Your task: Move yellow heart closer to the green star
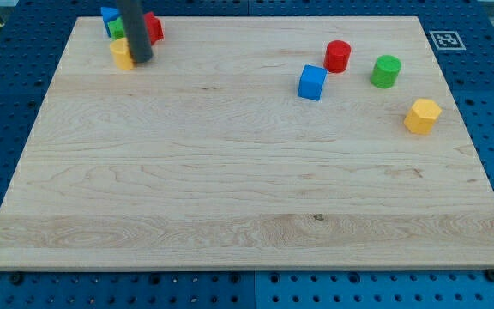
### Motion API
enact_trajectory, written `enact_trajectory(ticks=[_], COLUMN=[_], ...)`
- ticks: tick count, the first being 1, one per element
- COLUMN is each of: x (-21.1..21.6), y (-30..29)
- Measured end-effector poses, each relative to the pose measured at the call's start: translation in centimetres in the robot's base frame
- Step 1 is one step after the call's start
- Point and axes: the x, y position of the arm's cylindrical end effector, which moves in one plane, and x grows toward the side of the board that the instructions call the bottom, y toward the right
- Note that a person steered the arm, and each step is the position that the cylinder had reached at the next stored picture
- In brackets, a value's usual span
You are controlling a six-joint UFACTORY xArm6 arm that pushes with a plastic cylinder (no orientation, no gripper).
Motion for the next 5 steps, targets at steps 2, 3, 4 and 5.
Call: enact_trajectory(ticks=[2,3,4,5], x=[2.4,3.5,3.5,3.4], y=[-0.5,-1.0,-2.9,-4.6])
